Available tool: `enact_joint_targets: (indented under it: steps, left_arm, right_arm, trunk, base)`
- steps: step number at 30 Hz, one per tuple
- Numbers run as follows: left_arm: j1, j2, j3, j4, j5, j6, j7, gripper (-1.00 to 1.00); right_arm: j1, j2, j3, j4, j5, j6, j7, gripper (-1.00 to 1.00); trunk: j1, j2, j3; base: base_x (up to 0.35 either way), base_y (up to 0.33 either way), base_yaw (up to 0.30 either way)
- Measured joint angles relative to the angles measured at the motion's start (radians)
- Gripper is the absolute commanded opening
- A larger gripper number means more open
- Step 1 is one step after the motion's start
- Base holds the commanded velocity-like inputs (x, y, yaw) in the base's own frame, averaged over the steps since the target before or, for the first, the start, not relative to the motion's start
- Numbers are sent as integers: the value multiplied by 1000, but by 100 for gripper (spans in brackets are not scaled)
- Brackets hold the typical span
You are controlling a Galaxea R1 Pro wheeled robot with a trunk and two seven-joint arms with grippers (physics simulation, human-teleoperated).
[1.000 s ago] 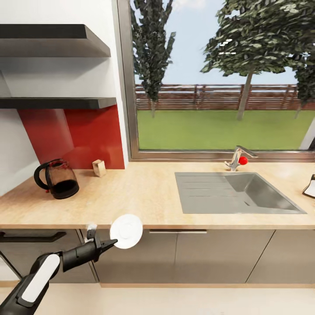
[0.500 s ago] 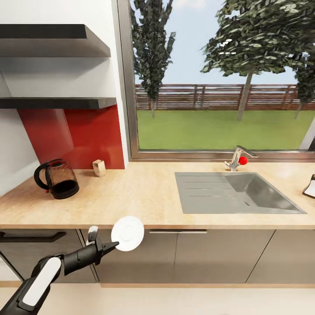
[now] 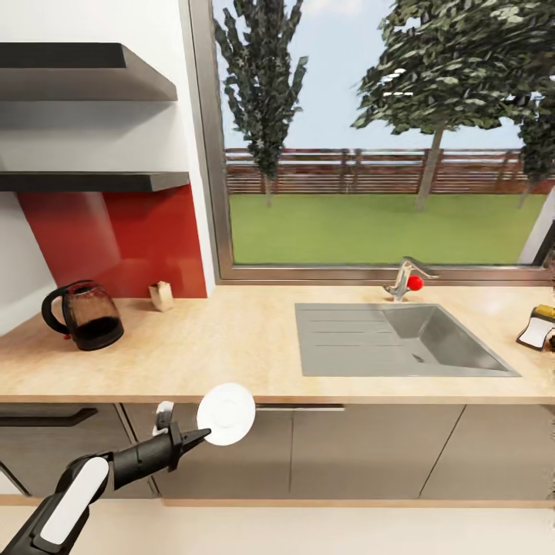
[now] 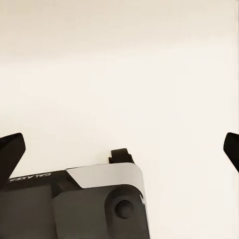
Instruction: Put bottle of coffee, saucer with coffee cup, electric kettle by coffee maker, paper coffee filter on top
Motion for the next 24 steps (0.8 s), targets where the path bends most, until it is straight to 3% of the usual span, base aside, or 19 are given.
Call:
enact_joint_targets:
  steps: [8,14,24]
  left_arm:
    - [0,0,0,1,2,0,0,-100]
    - [0,-2,0,1,3,0,0,-100]
    - [0,-5,-2,14,-1,0,-1,-100]
  right_arm:
    - [0,-2,-2,1,-2,1,-3,100]
    - [0,-2,-2,1,-2,1,-3,100]
    - [0,-1,-2,1,-2,1,-2,100]
  trunk:
    - [0,0,0]
    - [0,0,1]
    - [0,0,1]
  base:
    - [0,-270,-17]
    - [38,-270,-265]
    - [194,-228,-300]
